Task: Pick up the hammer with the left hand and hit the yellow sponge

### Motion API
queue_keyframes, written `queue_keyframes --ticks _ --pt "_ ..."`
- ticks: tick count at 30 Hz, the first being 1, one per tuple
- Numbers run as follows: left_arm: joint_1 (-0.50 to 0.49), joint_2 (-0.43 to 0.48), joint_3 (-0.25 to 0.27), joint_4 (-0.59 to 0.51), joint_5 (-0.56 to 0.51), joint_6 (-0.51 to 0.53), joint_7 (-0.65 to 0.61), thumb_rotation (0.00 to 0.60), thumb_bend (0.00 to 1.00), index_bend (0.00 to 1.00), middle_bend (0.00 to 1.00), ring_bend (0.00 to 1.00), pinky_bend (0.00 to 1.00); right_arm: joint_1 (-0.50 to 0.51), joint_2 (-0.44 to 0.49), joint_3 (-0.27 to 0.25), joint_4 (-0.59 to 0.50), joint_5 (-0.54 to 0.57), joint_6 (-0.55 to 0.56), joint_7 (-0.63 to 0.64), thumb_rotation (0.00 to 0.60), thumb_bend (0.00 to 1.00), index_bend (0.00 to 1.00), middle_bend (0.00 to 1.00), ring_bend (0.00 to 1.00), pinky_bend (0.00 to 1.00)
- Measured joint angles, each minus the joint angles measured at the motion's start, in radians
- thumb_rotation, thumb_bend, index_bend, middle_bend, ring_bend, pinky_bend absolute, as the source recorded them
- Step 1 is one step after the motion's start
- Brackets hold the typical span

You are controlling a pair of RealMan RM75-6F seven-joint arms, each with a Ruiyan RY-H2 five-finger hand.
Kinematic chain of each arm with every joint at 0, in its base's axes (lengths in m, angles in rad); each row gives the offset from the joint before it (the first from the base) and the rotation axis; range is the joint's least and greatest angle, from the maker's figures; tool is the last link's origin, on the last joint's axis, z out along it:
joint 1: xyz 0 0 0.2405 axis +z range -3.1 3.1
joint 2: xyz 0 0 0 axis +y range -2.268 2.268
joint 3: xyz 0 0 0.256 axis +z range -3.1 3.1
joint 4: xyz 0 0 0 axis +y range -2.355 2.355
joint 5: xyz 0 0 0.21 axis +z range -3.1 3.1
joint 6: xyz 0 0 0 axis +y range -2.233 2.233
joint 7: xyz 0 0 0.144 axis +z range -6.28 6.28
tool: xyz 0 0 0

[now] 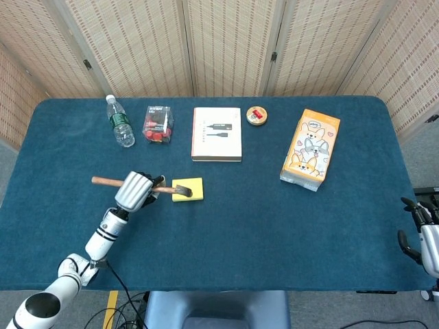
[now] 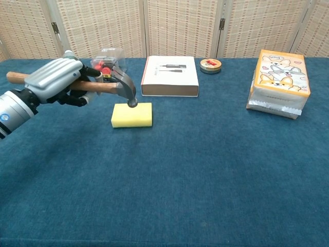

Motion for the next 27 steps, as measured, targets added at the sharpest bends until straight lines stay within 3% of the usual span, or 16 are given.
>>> queue_keyframes --ticks 8,10,12,16,19,24,27 --pt "0.046 0.097 0.053 -0.238 0.035 0.022 0.062 0.600 0.78 0.77 0.90 0.83 0.90 0.000 -0.004 -0.003 0.006 -0.006 0.000 0.008 0.600 0.35 0.17 0.33 0.18 0.23" --pt "0.055 0.118 0.065 -0.295 0.038 0.008 0.091 0.600 0.78 0.71 0.85 0.77 0.89 -0.002 -0.003 -0.003 0.007 -0.007 0.003 0.010 0.600 0.35 0.17 0.33 0.18 0.23" --pt "0.063 0.144 0.076 -0.363 0.035 -0.023 0.130 0.599 0.74 0.58 0.76 0.70 0.85 -0.003 -0.003 -0.003 0.008 -0.007 0.004 0.012 0.600 0.35 0.17 0.33 0.18 0.23" --pt "0.069 0.207 0.086 -0.503 0.011 -0.110 0.229 0.585 0.60 0.31 0.54 0.46 0.67 -0.005 -0.003 -0.004 0.010 -0.007 0.005 0.016 0.600 0.35 0.17 0.33 0.18 0.23" --pt "0.070 0.263 0.084 -0.625 -0.022 -0.176 0.322 0.574 0.50 0.18 0.38 0.30 0.50 -0.006 -0.005 -0.004 0.015 -0.005 0.004 0.020 0.600 0.35 0.17 0.33 0.18 0.23" --pt "0.076 0.349 0.068 -0.795 -0.099 -0.259 0.477 0.572 0.37 0.02 0.21 0.14 0.32 -0.007 -0.005 -0.003 0.019 -0.005 0.004 0.026 0.600 0.35 0.17 0.33 0.18 0.23" --pt "0.085 0.393 0.055 -0.872 -0.133 -0.274 0.532 0.573 0.35 0.00 0.19 0.12 0.30 -0.008 -0.005 -0.003 0.021 -0.004 0.005 0.029 0.600 0.35 0.17 0.33 0.18 0.23"
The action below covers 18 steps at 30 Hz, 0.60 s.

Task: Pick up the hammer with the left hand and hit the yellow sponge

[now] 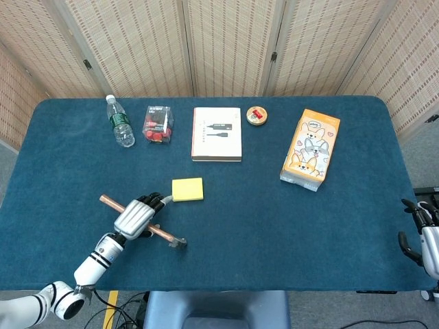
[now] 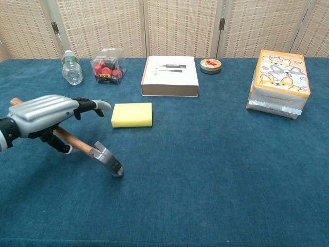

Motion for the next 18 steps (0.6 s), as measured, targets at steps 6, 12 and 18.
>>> queue_keyframes --ticks 6,12,18 --pt "0.025 0.087 -0.029 -0.124 -0.050 0.007 0.046 0.401 0.22 0.00 0.17 0.11 0.27 0.002 -0.003 0.000 0.005 -0.001 -0.003 0.005 0.600 0.35 0.17 0.33 0.18 0.23" --pt "0.038 0.154 -0.046 -0.203 -0.107 -0.008 0.118 0.240 0.12 0.00 0.09 0.03 0.25 0.005 -0.007 0.000 0.014 -0.004 -0.007 0.013 0.600 0.35 0.17 0.33 0.18 0.23" --pt "0.041 0.188 -0.064 -0.266 -0.170 -0.035 0.183 0.222 0.11 0.00 0.05 0.01 0.24 0.000 -0.006 -0.001 0.021 -0.005 -0.001 0.025 0.600 0.35 0.17 0.33 0.18 0.23"
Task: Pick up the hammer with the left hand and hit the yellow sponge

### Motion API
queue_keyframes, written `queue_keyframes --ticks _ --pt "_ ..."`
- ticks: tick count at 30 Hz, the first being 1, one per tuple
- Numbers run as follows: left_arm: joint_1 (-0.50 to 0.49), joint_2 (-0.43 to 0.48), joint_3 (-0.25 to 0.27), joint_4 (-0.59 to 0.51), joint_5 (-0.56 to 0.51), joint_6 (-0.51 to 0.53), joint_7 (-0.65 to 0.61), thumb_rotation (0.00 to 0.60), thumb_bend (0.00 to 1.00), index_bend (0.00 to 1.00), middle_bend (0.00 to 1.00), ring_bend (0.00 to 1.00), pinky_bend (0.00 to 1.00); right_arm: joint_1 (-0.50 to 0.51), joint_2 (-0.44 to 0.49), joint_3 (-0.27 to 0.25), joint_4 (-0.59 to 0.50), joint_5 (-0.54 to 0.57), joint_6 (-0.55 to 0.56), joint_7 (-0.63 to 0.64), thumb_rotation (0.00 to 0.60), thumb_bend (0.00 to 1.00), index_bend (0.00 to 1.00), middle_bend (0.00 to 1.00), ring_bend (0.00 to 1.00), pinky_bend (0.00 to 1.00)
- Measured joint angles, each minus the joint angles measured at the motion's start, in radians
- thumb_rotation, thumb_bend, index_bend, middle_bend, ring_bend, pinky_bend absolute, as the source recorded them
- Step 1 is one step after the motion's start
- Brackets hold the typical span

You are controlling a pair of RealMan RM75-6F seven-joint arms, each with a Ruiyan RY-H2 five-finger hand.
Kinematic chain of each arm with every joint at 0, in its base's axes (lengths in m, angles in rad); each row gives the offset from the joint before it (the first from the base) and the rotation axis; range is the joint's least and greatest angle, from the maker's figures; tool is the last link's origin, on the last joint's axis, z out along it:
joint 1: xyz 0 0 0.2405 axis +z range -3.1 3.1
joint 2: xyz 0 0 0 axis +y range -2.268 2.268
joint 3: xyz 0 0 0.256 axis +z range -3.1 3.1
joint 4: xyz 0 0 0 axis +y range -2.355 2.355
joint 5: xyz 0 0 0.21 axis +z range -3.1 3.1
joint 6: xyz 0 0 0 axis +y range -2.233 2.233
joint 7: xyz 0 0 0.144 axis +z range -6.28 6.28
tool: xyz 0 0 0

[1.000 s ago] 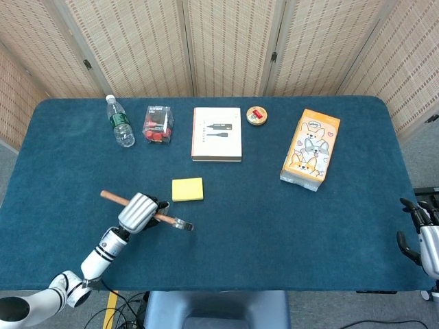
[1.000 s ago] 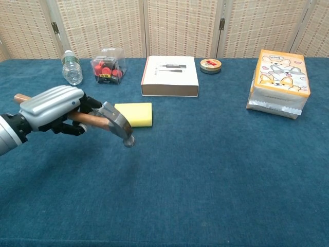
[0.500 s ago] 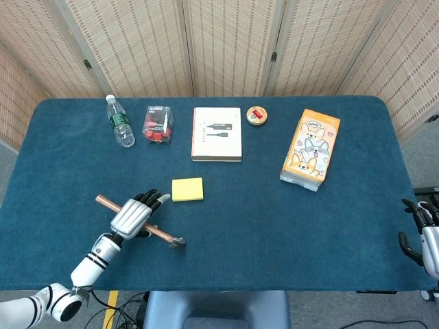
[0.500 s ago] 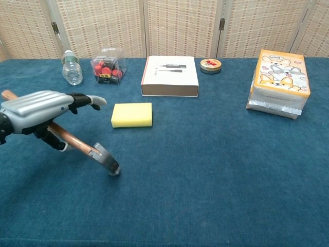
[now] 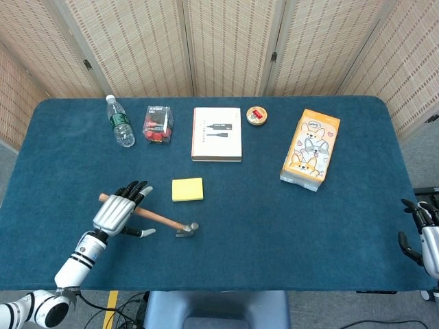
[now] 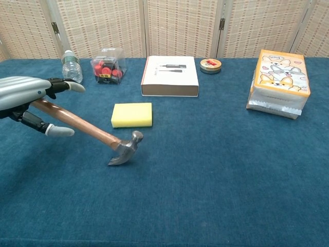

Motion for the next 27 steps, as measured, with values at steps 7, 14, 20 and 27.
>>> queue_keyframes --ticks 7,14,20,27 --pt "0.031 0.017 -0.017 -0.040 0.004 0.055 -0.041 0.592 0.11 0.00 0.05 0.01 0.23 -0.003 0.003 0.000 0.004 0.001 0.002 0.007 0.600 0.35 0.17 0.33 0.18 0.23" --pt "0.103 0.067 -0.027 -0.080 0.007 0.152 -0.104 0.600 0.11 0.00 0.05 0.02 0.23 0.004 0.005 0.002 0.003 0.000 -0.007 0.002 0.600 0.35 0.17 0.33 0.18 0.23" --pt "0.187 0.095 -0.019 -0.073 0.030 0.270 -0.126 0.600 0.11 0.04 0.05 0.03 0.23 0.014 0.007 0.002 -0.001 -0.005 -0.020 -0.003 0.600 0.35 0.17 0.33 0.18 0.23" --pt "0.296 0.103 -0.011 -0.043 0.029 0.405 -0.120 0.600 0.11 0.12 0.10 0.06 0.23 0.031 0.015 -0.005 -0.006 -0.025 -0.049 0.037 0.600 0.35 0.17 0.33 0.18 0.23"
